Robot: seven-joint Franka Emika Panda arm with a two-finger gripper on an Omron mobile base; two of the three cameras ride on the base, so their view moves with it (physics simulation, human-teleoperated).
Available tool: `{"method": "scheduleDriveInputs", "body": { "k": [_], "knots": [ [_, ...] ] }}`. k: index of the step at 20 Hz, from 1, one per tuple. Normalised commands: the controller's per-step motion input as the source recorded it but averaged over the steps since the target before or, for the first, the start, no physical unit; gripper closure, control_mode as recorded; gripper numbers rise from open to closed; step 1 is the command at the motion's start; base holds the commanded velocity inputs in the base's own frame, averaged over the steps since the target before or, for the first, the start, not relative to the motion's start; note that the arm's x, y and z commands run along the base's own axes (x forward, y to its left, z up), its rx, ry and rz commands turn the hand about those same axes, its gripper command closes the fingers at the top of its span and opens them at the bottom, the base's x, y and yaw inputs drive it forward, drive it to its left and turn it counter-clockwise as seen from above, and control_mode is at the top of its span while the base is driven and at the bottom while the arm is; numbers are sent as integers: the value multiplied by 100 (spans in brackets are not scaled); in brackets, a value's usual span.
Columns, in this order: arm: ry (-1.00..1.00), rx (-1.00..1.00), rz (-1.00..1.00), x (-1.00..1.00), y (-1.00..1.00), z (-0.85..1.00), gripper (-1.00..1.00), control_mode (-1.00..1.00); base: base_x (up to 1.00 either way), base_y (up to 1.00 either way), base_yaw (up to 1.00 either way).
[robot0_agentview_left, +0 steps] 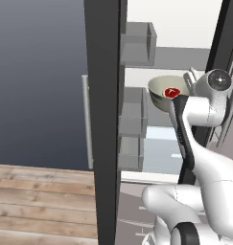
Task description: Place one of the steaks on the plate and the other in the bowl. Then place the bowl in the fridge.
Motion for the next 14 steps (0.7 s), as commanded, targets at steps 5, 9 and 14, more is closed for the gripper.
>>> {"method": "scheduleDriveInputs", "body": {
  "k": [5, 9, 14],
  "knots": [
    [7, 0, -3, 20, 10, -22, 100, -100, 0, 0, 0],
    [5, 1, -2, 17, 4, -34, 100, -100, 0, 0, 0],
    [0, 3, -3, 32, 0, -27, 100, -100, 0, 0, 0]
  ]
}}
